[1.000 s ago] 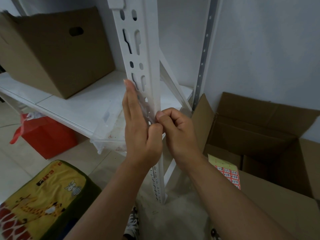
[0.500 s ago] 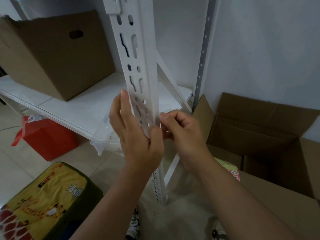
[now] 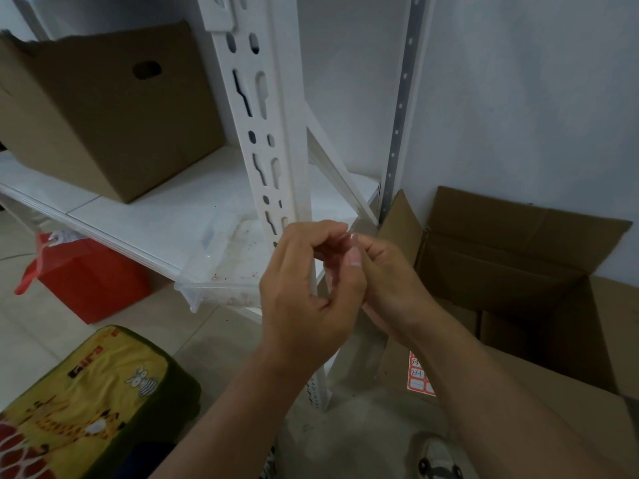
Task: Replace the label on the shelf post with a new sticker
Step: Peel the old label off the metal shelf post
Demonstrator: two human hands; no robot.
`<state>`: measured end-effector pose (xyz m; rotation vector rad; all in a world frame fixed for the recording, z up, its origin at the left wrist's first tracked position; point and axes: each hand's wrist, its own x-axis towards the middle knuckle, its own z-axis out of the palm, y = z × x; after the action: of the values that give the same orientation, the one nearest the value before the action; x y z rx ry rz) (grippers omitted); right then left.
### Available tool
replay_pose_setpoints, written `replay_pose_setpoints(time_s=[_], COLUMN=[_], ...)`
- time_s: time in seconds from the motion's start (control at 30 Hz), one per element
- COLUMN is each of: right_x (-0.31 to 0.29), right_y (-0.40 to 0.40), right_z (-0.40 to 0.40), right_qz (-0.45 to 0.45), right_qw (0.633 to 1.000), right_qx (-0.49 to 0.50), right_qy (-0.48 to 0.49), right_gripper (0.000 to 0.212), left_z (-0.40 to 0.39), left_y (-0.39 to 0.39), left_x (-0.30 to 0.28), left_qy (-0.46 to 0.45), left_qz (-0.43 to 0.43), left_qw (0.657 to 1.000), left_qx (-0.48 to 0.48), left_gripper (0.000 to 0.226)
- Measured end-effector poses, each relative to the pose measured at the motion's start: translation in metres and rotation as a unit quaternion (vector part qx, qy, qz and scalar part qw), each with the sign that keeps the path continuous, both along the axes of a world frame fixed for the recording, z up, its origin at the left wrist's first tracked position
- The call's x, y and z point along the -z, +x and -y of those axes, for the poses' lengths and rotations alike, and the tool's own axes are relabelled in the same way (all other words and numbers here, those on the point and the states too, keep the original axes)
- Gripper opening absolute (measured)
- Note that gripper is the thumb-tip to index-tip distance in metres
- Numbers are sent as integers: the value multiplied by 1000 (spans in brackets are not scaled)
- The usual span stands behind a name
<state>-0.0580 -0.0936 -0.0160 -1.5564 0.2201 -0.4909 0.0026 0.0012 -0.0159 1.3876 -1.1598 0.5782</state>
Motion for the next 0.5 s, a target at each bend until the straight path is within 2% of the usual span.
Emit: replay_pose_setpoints(time_s=[0.07,0.13,0.27,0.5], right_x=[1,3,2,5], right_y=[0,-1,-3,-2], right_z=[3,5,7,13], right_qz=[-14,-15,9,9], right_qw=[999,996,992,961], right_qx=[23,41,70,183], right_qy=[-41,-72,-100,-209], right_gripper=[34,45,56,36], left_z=[0,0,0,-2], left_y=[1,3,4,1], left_x=[1,1,3,0], left_qy=[5,11,26,37], left_qz=[7,18,23,-79], left_qw=[1000,1000,999,996], left_qx=[4,2,-2,12], left_gripper=[19,17,12,12])
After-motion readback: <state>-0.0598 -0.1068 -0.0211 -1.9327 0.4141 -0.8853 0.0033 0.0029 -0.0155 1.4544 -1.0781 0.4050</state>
